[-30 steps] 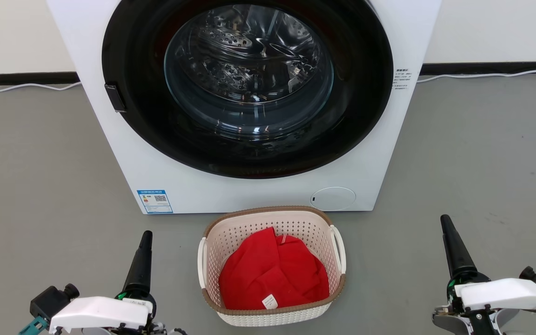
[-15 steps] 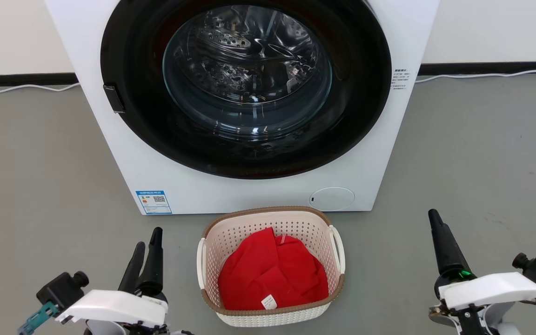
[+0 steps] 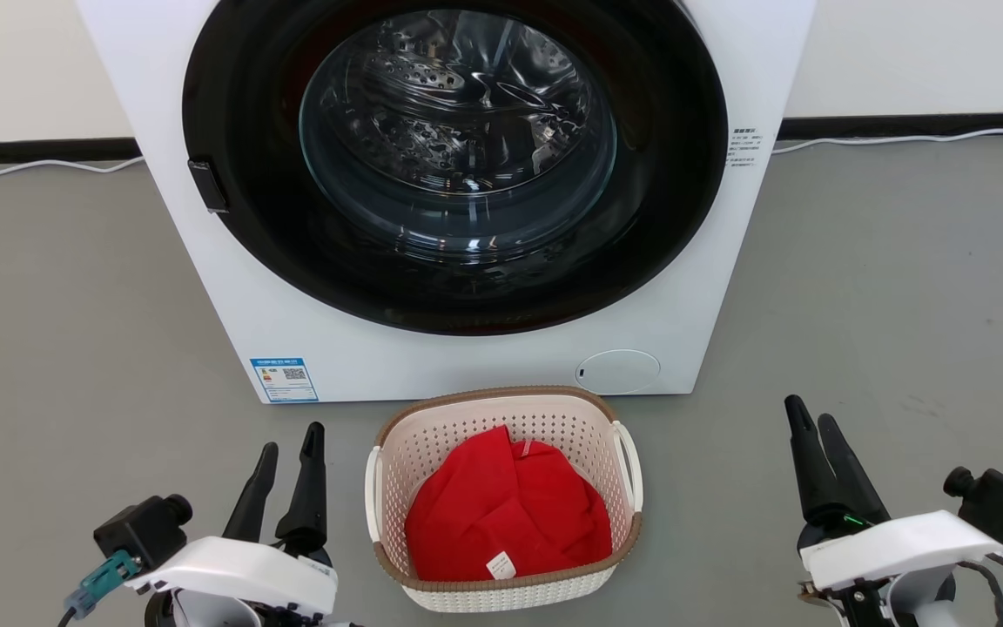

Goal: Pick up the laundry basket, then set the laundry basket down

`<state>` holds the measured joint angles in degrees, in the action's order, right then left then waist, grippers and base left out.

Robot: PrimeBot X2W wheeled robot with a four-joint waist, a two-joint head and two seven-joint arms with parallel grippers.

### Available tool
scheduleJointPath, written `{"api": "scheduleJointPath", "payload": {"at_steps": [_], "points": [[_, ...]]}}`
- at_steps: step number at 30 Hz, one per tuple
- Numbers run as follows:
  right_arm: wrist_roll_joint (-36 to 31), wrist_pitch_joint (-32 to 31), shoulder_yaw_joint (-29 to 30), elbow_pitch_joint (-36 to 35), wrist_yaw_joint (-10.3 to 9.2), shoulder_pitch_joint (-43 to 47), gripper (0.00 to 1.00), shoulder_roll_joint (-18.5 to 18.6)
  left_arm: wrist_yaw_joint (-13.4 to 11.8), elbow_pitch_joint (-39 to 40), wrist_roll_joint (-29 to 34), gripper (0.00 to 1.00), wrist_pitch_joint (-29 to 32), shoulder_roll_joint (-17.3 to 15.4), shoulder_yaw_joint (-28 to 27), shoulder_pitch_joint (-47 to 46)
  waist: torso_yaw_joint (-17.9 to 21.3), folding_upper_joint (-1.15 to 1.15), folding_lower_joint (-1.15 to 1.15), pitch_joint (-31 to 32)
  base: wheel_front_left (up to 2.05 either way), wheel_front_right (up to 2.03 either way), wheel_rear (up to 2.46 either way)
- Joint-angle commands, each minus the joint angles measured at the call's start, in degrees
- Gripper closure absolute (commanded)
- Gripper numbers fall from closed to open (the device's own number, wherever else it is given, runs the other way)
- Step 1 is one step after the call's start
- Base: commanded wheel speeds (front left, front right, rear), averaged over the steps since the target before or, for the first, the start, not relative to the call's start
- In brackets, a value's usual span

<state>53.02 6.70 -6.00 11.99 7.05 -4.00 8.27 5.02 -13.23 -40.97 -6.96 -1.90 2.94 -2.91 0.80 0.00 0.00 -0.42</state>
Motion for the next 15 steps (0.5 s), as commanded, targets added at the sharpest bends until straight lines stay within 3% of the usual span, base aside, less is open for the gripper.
{"api": "scheduleJointPath", "payload": {"at_steps": [1, 15], "points": [[-1.95, 1.03, -1.21, -1.29, 0.29, -3.19, 0.00, 0.97, -0.43, 1.92, 2.18, 0.00, -0.77, -0.56, -0.77, -3.24, 0.05, 0.00, 0.00, 0.02, 0.00, 0.00, 0.00], [-10.74, 3.56, -3.39, -1.15, 0.34, -3.72, 0.00, 1.84, -1.39, 2.71, 11.27, 0.00, -3.30, -0.71, 0.16, -3.69, 0.39, 0.00, 0.00, 0.06, 0.00, 0.00, 0.00]]}}
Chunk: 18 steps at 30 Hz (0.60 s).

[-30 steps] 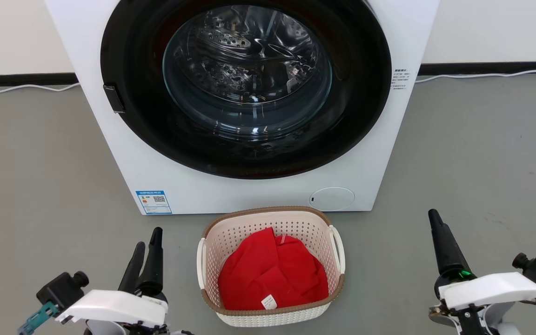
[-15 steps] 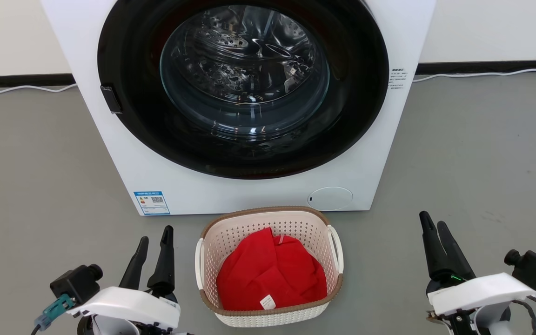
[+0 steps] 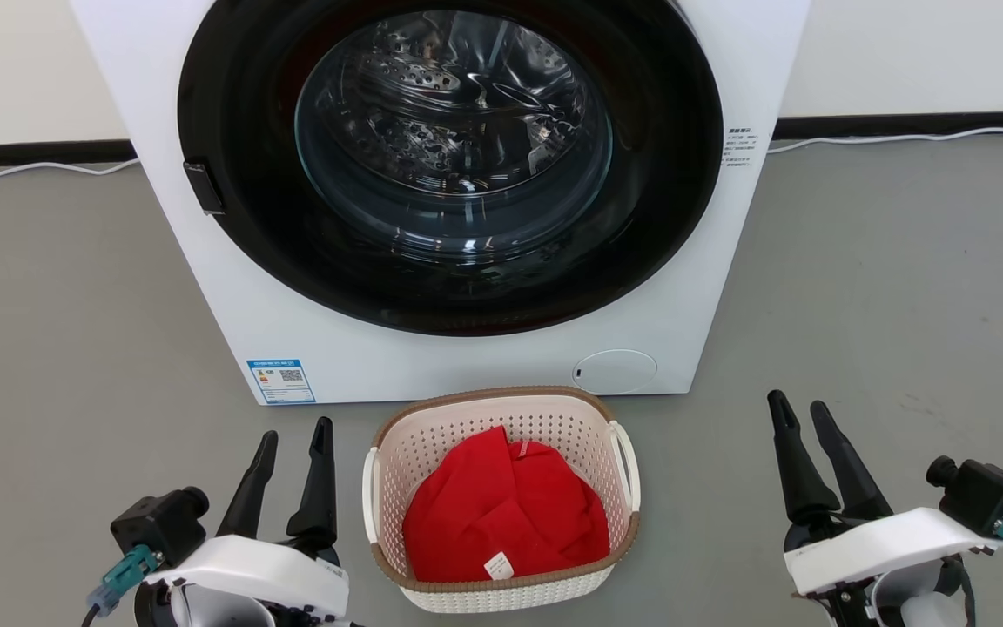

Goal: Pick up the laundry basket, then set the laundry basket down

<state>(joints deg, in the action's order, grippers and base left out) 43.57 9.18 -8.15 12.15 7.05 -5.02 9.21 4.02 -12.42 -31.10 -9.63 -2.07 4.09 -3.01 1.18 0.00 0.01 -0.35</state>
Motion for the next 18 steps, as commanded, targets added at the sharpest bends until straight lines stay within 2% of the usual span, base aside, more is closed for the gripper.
{"api": "scheduleJointPath", "payload": {"at_steps": [1, 18], "points": [[-1.85, 1.24, -1.38, -1.31, 0.34, -2.75, 0.00, 0.94, -0.43, 1.95, 1.96, 0.00, -0.80, -0.54, -0.92, -3.62, 0.02, 0.00, 0.00, -0.02, 0.00, 0.00, 0.00], [-10.67, 4.10, -3.68, -1.96, 0.40, -3.61, 0.00, 2.01, -1.27, 2.89, 11.50, 0.00, -3.65, -0.71, 0.29, -4.50, 0.21, 0.00, 0.00, -0.39, 0.00, 0.00, 0.00]]}}
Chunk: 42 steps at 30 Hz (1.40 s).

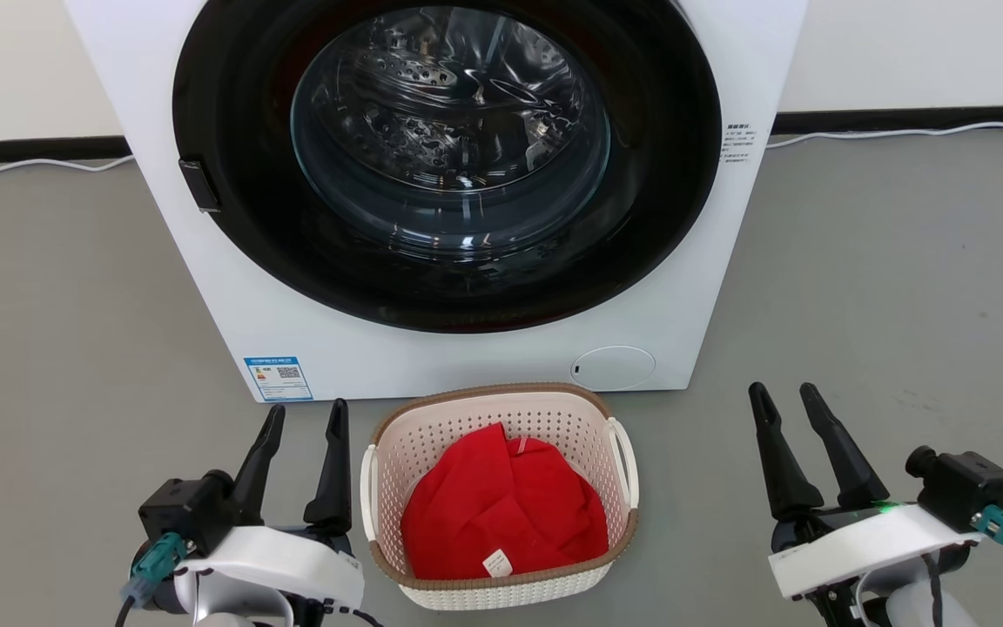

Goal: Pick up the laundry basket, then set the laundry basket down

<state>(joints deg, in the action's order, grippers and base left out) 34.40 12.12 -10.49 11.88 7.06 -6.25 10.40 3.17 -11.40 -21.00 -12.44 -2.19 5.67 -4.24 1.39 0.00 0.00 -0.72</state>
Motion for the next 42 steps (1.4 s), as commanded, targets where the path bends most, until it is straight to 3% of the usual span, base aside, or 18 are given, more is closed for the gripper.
{"api": "scheduleJointPath", "payload": {"at_steps": [1, 11, 42], "points": [[-2.02, 1.32, -1.46, -1.74, 0.40, -2.43, 0.00, 0.88, -0.47, 1.91, 1.92, 0.00, -1.01, -0.60, -1.24, -3.29, 0.02, 0.00, 0.00, -0.06, 0.00, 0.00, 0.00], [-7.02, 2.84, -2.41, -1.84, 0.43, -2.79, 0.00, 1.33, -0.90, 2.37, 7.05, 0.00, -2.52, -0.68, -0.80, -3.68, 0.03, 0.00, 0.00, -0.18, 0.00, 0.00, 0.00], [-8.96, 2.88, -0.07, 0.60, 0.43, -3.70, 0.00, 0.59, -1.38, 2.05, 5.80, 0.00, -2.56, -0.69, -1.05, -4.47, 0.27, 0.00, 0.00, -3.17, 0.00, 0.00, 0.00]]}}
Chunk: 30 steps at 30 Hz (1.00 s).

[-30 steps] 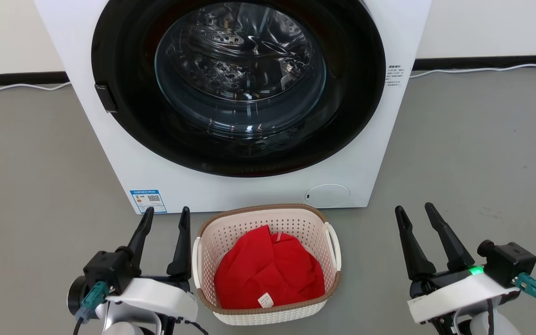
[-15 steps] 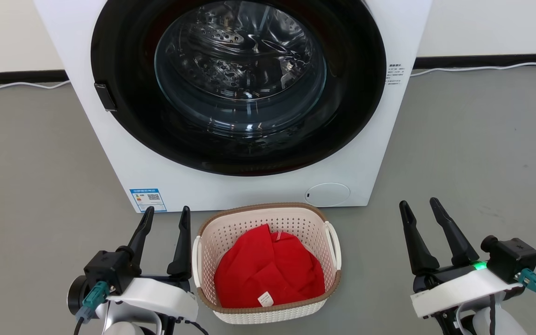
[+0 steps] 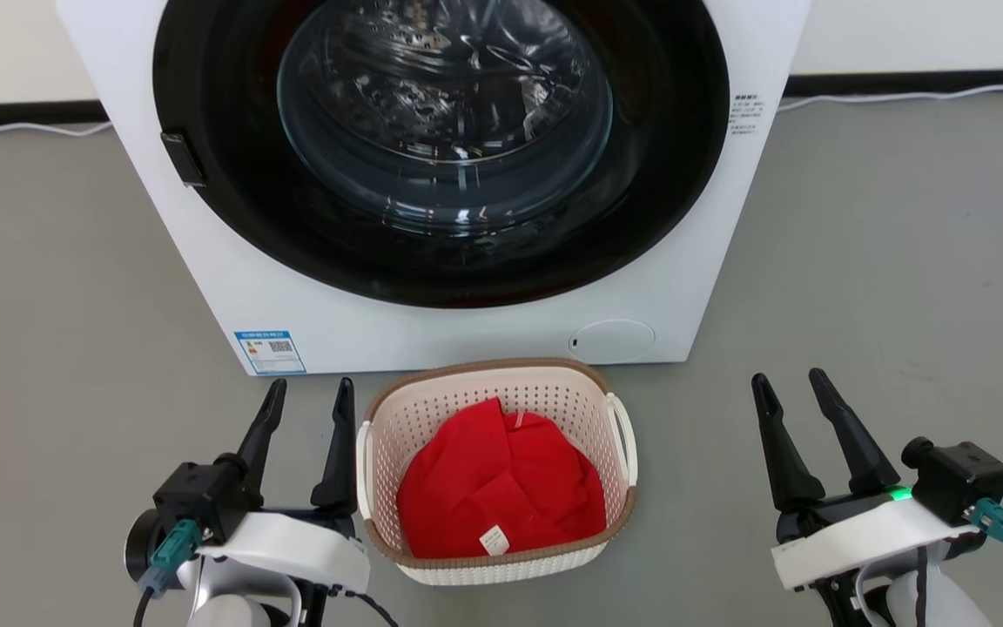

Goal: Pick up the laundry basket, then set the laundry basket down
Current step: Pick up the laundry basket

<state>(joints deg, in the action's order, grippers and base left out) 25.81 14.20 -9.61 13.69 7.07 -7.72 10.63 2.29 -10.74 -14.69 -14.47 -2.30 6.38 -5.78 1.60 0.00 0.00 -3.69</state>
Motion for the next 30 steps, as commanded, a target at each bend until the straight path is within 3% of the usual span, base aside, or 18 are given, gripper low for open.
{"api": "scheduleJointPath", "payload": {"at_steps": [1, 16, 30], "points": [[-0.39, 0.80, -0.92, -1.17, 0.42, -2.37, 0.00, 0.38, -0.57, 1.33, -0.62, 0.00, -0.52, -0.58, -1.82, -2.99, 0.12, 0.00, 0.00, -0.53, 0.00, 0.00, 0.00], [-0.06, 0.80, -1.15, 0.38, 0.42, -4.30, 0.00, 0.41, -0.63, -0.65, -0.79, 0.00, -0.52, -0.58, -2.21, -4.88, 0.75, 0.00, 0.00, -5.30, 0.00, 0.00, 0.00], [0.20, 0.80, -1.08, 2.56, 0.42, -9.11, 0.00, 0.46, 0.05, -3.33, -0.15, 0.00, -0.52, -0.58, -3.38, -9.36, 0.62, 0.00, 0.00, -14.39, 0.00, 0.00, 0.00]]}}
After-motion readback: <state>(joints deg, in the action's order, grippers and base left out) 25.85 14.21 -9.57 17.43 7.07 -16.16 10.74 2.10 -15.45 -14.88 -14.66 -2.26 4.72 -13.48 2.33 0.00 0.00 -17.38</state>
